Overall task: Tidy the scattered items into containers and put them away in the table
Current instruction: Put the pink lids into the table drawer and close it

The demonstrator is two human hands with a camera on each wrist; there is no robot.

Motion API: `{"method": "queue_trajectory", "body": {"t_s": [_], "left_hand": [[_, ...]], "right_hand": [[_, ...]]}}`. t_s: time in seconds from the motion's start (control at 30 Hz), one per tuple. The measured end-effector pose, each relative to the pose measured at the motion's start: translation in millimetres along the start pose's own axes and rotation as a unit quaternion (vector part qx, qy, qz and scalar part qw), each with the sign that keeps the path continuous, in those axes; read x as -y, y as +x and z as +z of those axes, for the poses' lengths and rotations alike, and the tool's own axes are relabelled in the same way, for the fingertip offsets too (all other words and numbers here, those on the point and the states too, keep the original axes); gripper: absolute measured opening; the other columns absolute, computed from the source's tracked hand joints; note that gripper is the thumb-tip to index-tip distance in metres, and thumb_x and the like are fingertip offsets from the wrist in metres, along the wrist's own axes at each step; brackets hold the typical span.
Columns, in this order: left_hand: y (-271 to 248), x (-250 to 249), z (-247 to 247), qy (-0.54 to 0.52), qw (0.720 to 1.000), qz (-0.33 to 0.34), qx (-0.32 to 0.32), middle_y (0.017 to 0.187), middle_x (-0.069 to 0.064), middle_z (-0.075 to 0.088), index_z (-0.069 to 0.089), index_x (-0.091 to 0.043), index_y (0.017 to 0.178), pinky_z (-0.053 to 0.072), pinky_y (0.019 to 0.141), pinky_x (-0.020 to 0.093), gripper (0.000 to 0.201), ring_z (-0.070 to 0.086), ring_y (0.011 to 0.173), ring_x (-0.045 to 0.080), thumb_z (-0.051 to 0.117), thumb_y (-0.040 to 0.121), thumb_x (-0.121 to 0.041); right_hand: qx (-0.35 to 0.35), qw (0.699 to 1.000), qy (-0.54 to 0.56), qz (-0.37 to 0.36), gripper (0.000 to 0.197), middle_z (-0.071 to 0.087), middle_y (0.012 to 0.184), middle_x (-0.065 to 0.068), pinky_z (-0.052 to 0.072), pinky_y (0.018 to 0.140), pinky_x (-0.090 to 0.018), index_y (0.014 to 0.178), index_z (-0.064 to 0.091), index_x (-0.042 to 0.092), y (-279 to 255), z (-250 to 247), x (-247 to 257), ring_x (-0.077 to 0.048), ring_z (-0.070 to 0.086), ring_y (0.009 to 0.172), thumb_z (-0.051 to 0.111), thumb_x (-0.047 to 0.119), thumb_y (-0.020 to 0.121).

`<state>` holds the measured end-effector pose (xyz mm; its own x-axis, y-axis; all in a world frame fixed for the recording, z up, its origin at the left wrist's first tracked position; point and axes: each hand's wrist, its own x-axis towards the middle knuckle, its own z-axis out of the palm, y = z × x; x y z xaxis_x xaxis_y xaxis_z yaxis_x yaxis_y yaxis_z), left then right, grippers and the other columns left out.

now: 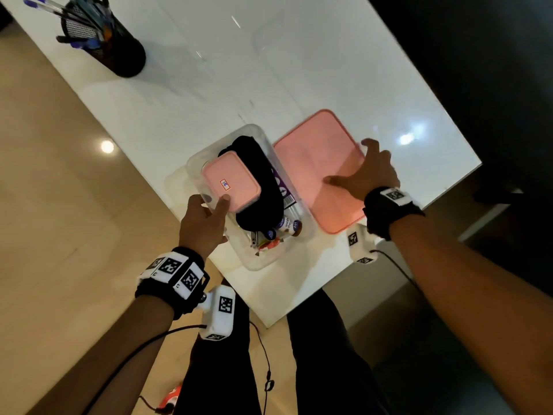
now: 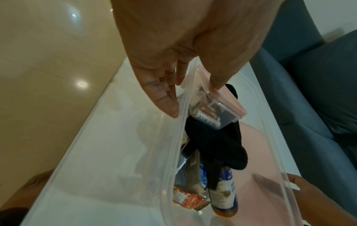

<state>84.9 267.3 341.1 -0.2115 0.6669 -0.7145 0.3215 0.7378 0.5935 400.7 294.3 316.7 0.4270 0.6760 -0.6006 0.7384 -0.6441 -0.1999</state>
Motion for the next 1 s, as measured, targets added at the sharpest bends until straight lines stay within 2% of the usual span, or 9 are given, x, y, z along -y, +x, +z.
{"method": "queue_trajectory", "body": {"t_s": [0.07,0.17,0.3,0.37,0.47,0.6,0.77,0.93,1.0], "left_hand": [[2.1,-1.4,-2.4,0.015,1.0,-0.002,0.007,0.073,0.005,0.056,0.045,-0.014,0.115,0.058,0.066,0.04,0.045,0.061,0.071,0.023,0.061,0.089,-0.046],[6.8,-5.0,-8.7,0.016,0.999,-0.013,0.038,0.077,0.007,0.057,0.044,-0.012,0.114,0.059,0.064,0.04,0.047,0.061,0.07,0.025,0.062,0.088,-0.047],[10.7,-9.0,-22.0,-0.001,0.996,-0.033,0.083,0.098,0.015,0.06,0.047,-0.012,0.112,0.058,0.066,0.037,0.051,0.065,0.076,0.027,0.062,0.086,-0.053],[10.3,-11.5,-29.6,-0.013,0.993,-0.051,0.101,0.11,0.013,0.061,0.051,-0.015,0.114,0.059,0.067,0.038,0.05,0.068,0.079,0.026,0.059,0.086,-0.056],[10.2,-19.6,-47.4,-0.038,0.994,-0.041,0.096,0.116,0.009,0.061,0.051,-0.022,0.124,0.059,0.073,0.04,0.045,0.069,0.085,0.025,0.053,0.092,-0.053],[20.1,-30.1,-70.2,-0.064,0.995,0.017,0.076,0.129,0.0,0.053,0.037,-0.031,0.142,0.056,0.078,0.038,0.052,0.066,0.098,0.021,0.048,0.095,-0.051],[46.2,-36.6,-83.3,0.031,0.988,0.105,0.108,0.137,-0.006,0.048,0.035,-0.045,0.141,0.052,0.093,0.044,0.062,0.055,0.119,0.019,0.06,0.085,-0.056],[63.5,-45.1,-71.7,0.162,0.953,0.212,0.14,0.137,0.002,0.053,0.045,-0.027,0.14,0.047,0.1,0.044,0.05,0.054,0.119,0.024,0.059,0.092,-0.033],[69.0,-47.9,-68.8,0.184,0.946,0.229,0.134,0.128,0.005,0.056,0.05,-0.024,0.135,0.049,0.096,0.045,0.046,0.058,0.111,0.026,0.061,0.091,-0.024]], "right_hand": [[0.006,0.999,0.052,0.01,0.088,0.056,0.125,-0.009,0.047,0.087,-0.045,0.134,0.036,0.025,-26.9,2.4,1.9,-0.038,0.057,0.11,0.079,0.058,0.065],[-0.057,0.995,0.082,-0.029,0.045,0.067,0.109,-0.006,0.045,0.079,-0.037,0.119,0.051,0.022,-67.6,-15.1,8.1,-0.035,0.063,0.097,0.067,0.044,0.083],[-0.097,0.979,0.121,-0.134,0.014,0.063,0.085,0.01,0.044,0.071,-0.028,0.096,0.058,0.027,-133.1,-26.9,46.5,-0.015,0.062,0.074,0.063,0.037,0.087],[-0.104,0.972,0.123,-0.173,0.013,0.059,0.082,0.013,0.045,0.066,-0.028,0.093,0.055,0.03,-155.5,-9.8,71.6,-0.01,0.058,0.071,0.063,0.038,0.086],[-0.093,0.972,0.096,-0.193,0.017,0.054,0.087,0.009,0.045,0.059,-0.03,0.093,0.052,0.029,-169.7,31.7,111.6,-0.015,0.053,0.076,0.062,0.039,0.085],[-0.051,0.974,0.019,-0.22,0.024,0.053,0.099,0.003,0.043,0.057,-0.031,0.105,0.051,0.024,-178.0,80.2,152.2,-0.02,0.051,0.086,0.062,0.03,0.084],[-0.054,0.972,-0.02,-0.229,0.033,0.054,0.095,0.001,0.039,0.049,-0.031,0.104,0.054,0.021,-189.2,116.1,165.2,-0.025,0.051,0.084,0.062,0.014,0.073],[-0.018,0.974,-0.03,-0.223,0.025,0.053,0.099,0.003,0.04,0.055,-0.03,0.105,0.053,0.023,-189.4,117.0,158.1,-0.022,0.05,0.088,0.061,0.023,0.081],[-0.017,0.973,-0.02,-0.229,0.025,0.052,0.101,0.003,0.04,0.057,-0.03,0.107,0.054,0.023,-188.2,113.2,158.0,-0.022,0.05,0.091,0.062,0.029,0.084]]}}
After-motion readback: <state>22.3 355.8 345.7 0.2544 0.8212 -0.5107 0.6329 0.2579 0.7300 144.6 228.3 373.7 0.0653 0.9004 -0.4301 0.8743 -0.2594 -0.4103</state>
